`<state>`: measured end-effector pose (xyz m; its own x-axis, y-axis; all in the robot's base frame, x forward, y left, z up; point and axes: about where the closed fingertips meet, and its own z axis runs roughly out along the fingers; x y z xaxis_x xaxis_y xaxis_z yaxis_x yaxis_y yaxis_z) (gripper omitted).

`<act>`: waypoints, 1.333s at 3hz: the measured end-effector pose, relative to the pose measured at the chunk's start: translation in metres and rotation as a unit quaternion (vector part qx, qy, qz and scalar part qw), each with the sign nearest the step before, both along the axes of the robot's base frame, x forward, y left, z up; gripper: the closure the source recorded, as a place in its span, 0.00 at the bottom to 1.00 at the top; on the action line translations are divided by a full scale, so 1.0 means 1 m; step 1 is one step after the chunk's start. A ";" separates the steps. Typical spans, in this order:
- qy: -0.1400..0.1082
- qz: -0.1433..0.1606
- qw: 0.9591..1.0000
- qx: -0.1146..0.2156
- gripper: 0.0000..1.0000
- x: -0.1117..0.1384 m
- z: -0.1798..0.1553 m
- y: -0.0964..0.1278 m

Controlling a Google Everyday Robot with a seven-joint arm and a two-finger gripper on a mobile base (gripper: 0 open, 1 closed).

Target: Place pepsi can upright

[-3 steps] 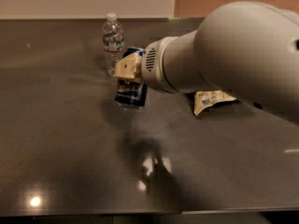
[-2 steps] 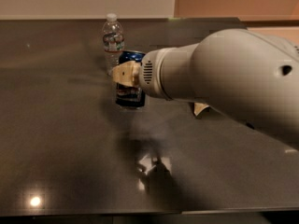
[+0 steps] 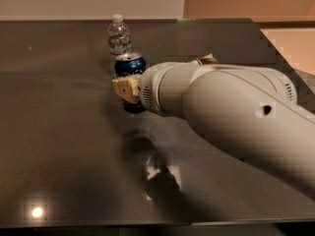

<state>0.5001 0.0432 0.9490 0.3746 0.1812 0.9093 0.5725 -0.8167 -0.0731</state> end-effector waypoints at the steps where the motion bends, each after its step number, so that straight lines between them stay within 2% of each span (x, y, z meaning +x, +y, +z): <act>1: -0.042 0.015 0.999 -0.025 1.00 0.003 -0.004 0.002; 2: -0.055 0.015 0.998 -0.023 1.00 0.008 -0.011 0.001; 4: -0.060 0.013 0.998 0.008 1.00 0.019 -0.021 0.010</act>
Offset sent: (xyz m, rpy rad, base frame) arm 0.0066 -0.0196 -0.0210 -0.0323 -0.1482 0.0277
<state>0.5194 0.0534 0.9275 0.2589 0.1742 0.9500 0.5986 -0.8009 -0.0163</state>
